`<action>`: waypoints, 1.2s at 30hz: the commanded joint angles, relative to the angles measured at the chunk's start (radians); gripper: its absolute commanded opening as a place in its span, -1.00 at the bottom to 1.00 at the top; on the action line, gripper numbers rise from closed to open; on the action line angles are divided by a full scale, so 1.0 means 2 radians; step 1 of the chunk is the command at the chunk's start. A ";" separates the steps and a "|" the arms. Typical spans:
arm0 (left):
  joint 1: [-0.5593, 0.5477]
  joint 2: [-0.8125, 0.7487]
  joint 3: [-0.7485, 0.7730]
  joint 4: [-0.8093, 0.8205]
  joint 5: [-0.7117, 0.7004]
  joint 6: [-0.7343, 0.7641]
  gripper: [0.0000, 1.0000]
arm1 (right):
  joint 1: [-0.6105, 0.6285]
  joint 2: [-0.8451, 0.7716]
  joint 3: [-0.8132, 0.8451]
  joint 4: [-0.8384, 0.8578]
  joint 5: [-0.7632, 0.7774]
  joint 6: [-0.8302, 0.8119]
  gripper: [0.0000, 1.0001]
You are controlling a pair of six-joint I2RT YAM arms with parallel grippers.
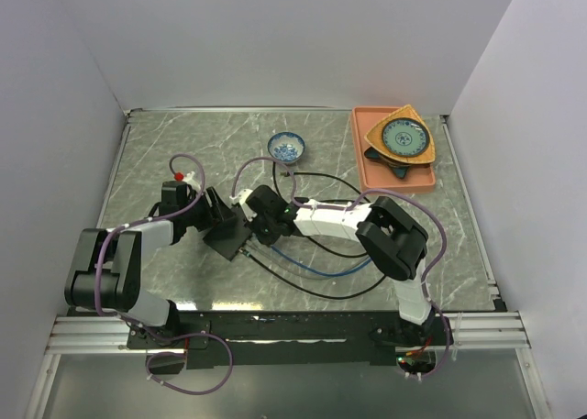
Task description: Insert the plug into the switch port
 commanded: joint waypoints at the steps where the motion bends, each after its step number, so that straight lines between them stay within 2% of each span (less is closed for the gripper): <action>1: -0.001 0.006 0.014 0.007 0.024 0.006 0.31 | -0.005 -0.008 0.030 0.005 0.009 -0.002 -1.00; 20: -0.008 0.019 0.019 0.010 0.046 0.009 0.31 | -0.003 0.019 0.068 -0.004 -0.003 -0.006 -1.00; 26: -0.019 0.032 0.029 0.002 0.044 0.014 0.25 | -0.003 0.025 0.092 -0.019 0.005 -0.018 -1.00; 36: -0.034 0.046 0.042 -0.010 0.040 0.021 0.18 | -0.003 0.025 0.094 0.011 0.006 0.001 -1.00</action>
